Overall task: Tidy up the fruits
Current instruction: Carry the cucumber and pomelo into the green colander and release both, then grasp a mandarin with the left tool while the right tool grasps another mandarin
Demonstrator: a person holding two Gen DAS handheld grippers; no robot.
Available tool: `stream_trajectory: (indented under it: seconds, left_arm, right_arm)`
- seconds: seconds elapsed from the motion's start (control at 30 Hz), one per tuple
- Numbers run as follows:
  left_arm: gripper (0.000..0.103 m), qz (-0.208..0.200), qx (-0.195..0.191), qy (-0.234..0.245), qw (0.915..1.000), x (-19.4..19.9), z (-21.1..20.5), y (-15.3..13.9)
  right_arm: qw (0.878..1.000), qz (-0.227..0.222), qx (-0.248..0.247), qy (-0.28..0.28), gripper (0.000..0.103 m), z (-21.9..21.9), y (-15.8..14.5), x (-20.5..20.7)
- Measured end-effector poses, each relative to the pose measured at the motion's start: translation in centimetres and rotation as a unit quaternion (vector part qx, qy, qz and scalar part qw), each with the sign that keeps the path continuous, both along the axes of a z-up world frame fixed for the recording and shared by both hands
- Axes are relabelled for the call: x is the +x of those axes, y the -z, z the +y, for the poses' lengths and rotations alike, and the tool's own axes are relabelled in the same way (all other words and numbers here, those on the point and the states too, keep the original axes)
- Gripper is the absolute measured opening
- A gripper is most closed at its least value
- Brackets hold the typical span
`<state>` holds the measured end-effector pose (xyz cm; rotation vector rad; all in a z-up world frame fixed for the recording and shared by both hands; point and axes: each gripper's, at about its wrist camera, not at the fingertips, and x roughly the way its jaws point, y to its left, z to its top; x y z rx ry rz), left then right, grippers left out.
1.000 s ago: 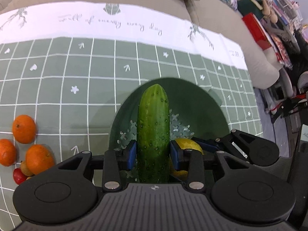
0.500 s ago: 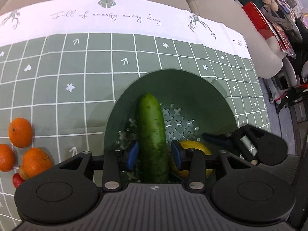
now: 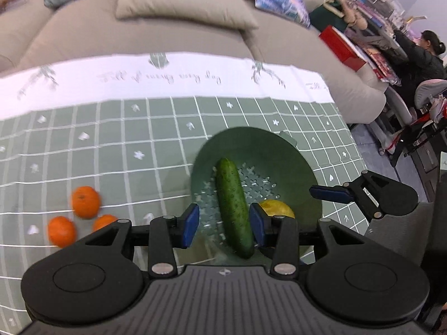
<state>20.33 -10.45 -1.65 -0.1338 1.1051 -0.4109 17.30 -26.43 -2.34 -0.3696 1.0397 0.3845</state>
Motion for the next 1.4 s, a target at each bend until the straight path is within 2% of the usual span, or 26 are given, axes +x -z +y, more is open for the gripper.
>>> stream_trajectory:
  seconds: [0.1,0.17,0.27,0.37,0.5,0.57,0.7,0.83,0.93,1.0,1.07,1.17,1.27,1.4]
  left_arm:
    - [0.048,-0.021,0.004,0.001,0.9998,-1.6,1.7,-1.2]
    - [0.048,-0.036,0.006,0.003,0.9993,-2.8,3.0,-1.8]
    - [0.048,-0.054,0.016,0.005,0.9984,-4.4,4.8,-2.3]
    - [0.048,-0.068,0.028,-0.003,0.9973,-5.9,7.0,-2.4]
    - [0.048,-0.076,0.038,-0.018,0.9962,-7.9,9.5,-1.5]
    - [0.049,-0.066,0.037,-0.025,0.9968,-8.7,10.8,-0.6]
    - [0.05,-0.045,0.036,-0.021,0.9981,-9.9,11.9,1.1]
    - [0.052,-0.018,0.036,-0.012,0.9991,-11.1,12.0,3.1]
    - [0.053,-0.004,0.052,-0.003,0.9987,-11.6,11.3,4.6]
    - [0.053,0.001,0.062,0.004,0.9981,-11.9,11.0,5.6]
    - [0.053,0.008,0.068,0.008,0.9976,-11.8,10.6,6.4]
    - [0.053,0.019,0.071,0.007,0.9973,-11.7,10.6,7.5]
    - [0.053,0.03,0.079,0.002,0.9965,-11.4,10.5,8.4]
    - [0.053,0.043,0.086,0.003,0.9954,-11.2,10.3,9.3]
  right_arm:
    - [0.999,-0.019,0.023,0.014,0.085,1.3,-0.9,-1.4]
    - [0.999,-0.023,0.044,0.022,0.092,2.1,-1.6,-2.4]
    - [0.996,-0.033,0.078,0.027,0.094,3.8,-1.9,-3.9]
    - [0.993,-0.046,0.103,0.036,0.096,5.3,-1.8,-5.1]
    - [0.987,-0.035,0.144,0.055,0.098,7.1,-0.9,-6.1]
    - [0.987,-0.034,0.141,0.068,0.098,8.2,-0.3,-6.6]
    - [0.991,-0.052,0.105,0.07,0.098,10.5,1.1,-8.3]
    - [0.991,-0.062,0.103,0.061,0.098,11.1,2.8,-9.9]
    - [0.993,-0.081,0.072,0.056,0.098,11.3,3.9,-10.7]
    - [0.995,-0.082,0.054,0.036,0.091,11.3,4.4,-10.9]
    - [0.996,-0.075,0.049,0.017,0.076,11.2,4.7,-11.0]
    - [0.997,-0.056,0.046,0.002,0.061,11.3,5.2,-10.8]
    - [0.998,-0.038,0.055,0.0,0.053,11.2,5.7,-10.6]
    - [0.997,-0.027,0.071,0.001,0.051,11.1,5.9,-10.5]
